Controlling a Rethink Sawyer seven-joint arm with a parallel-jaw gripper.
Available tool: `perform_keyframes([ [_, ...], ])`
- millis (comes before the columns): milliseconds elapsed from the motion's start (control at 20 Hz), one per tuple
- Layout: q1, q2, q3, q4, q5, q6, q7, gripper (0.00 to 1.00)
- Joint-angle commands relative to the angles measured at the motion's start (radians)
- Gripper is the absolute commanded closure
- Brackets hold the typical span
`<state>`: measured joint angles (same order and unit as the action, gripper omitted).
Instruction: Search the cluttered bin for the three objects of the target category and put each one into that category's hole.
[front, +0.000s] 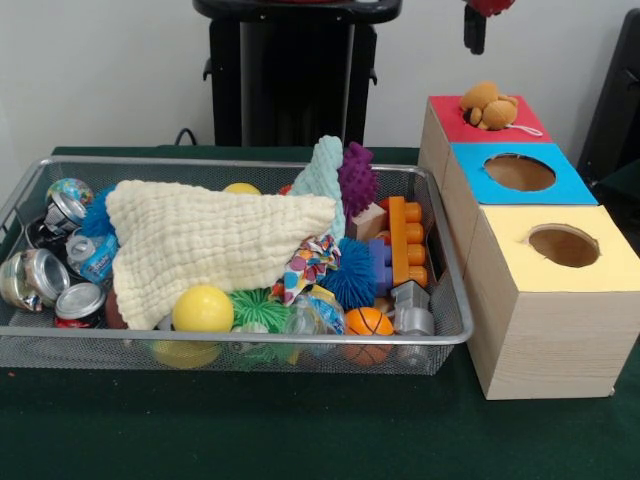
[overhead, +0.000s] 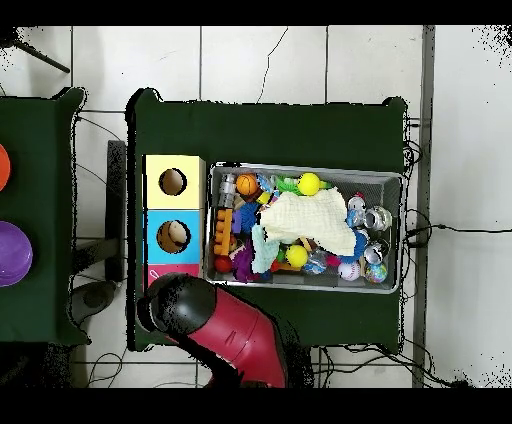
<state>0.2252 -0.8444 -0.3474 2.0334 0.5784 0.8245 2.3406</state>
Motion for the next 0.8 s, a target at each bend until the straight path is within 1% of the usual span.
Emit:
perform_keyframes([
  [50, 0.024, 0.032, 0.132, 0.074, 0.118, -0.028, 0.244, 1.0],
  [250, 0.038, 0.038, 0.166, 0.113, 0.203, -0.081, 0.235, 1.0],
  [400, 0.023, 0.046, 0.188, 0.148, 0.257, -0.129, 0.181, 1.0],
  [600, 0.003, 0.061, 0.201, 0.167, 0.28, -0.174, 0.132, 1.0],
  [700, -0.003, 0.073, 0.206, 0.174, 0.283, -0.222, 0.118, 1.0],
  [750, -0.01, 0.083, 0.222, 0.186, 0.3, -0.289, 0.101, 1.0],
  [800, -0.01, 0.089, 0.22, 0.185, 0.291, -0.301, 0.106, 1.0],
])
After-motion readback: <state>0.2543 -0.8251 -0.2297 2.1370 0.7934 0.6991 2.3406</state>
